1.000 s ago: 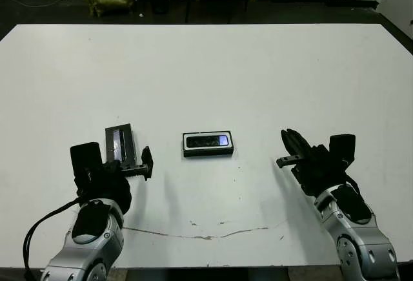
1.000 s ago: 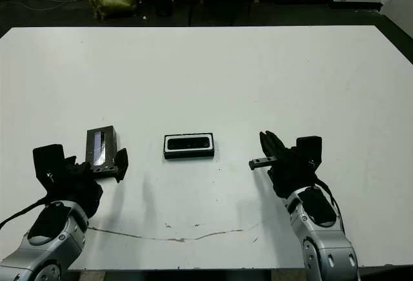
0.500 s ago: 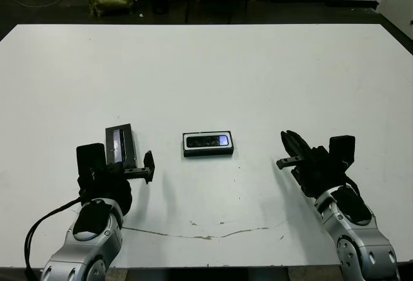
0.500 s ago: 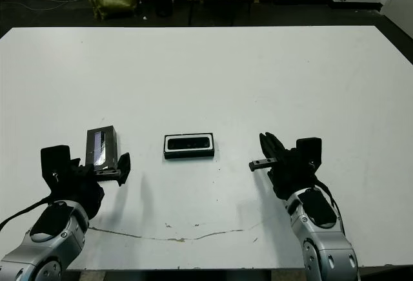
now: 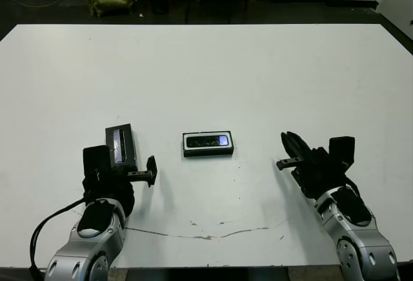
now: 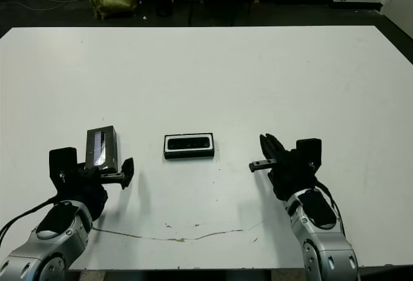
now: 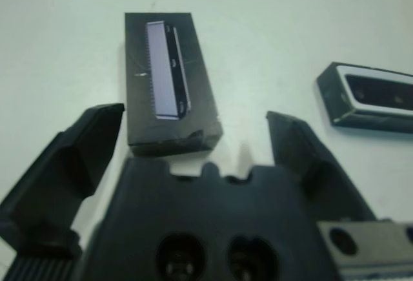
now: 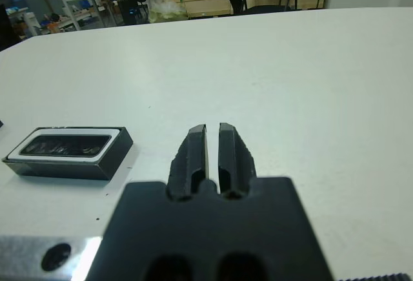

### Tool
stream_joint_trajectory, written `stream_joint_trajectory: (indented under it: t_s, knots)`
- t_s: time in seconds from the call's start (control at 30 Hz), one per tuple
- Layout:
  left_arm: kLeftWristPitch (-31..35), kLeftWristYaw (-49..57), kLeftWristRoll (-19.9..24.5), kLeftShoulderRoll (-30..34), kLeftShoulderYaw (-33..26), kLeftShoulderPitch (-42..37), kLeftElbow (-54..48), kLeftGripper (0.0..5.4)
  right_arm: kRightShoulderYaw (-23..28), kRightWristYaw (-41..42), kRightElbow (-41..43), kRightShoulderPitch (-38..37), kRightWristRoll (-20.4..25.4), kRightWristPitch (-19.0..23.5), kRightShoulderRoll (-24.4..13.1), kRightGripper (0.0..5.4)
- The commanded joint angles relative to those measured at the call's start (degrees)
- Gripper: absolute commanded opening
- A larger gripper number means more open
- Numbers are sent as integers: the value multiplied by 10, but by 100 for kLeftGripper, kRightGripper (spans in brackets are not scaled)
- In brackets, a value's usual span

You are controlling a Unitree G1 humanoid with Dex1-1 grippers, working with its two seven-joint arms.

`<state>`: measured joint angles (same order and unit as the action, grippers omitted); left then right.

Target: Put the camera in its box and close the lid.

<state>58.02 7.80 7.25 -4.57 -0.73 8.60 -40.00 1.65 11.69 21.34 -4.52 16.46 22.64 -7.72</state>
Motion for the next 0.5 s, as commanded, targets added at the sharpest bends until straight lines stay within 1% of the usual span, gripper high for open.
stream_joint_trajectory:
  t_s: [0.03, 0.17, 0.27, 0.4, 0.43, 0.5]
  knots:
    - [2, -1, -8, 7, 0, 1, 12, 507, 3, 5, -11, -6, 6, 1, 1, 0]
    - [-20, -7, -12, 12, -1, 4, 31, 411, 1, -2, -4, -8, 2, 7, -1, 0]
    - [-19, -4, -15, 11, 0, 3, 33, 338, 3, -1, -4, -8, 6, 7, 0, 0]
    - [-38, -11, -9, 7, -8, 8, 42, 247, 4, 0, -7, -7, 7, 6, -1, 0]
    - [-35, -9, -6, 2, -12, 7, 45, 248, 4, -1, -6, -7, 7, 7, -1, 0]
    - [-32, -5, -9, 1, -12, 6, 48, 280, 3, -5, 0, -8, 5, 15, -1, 0]
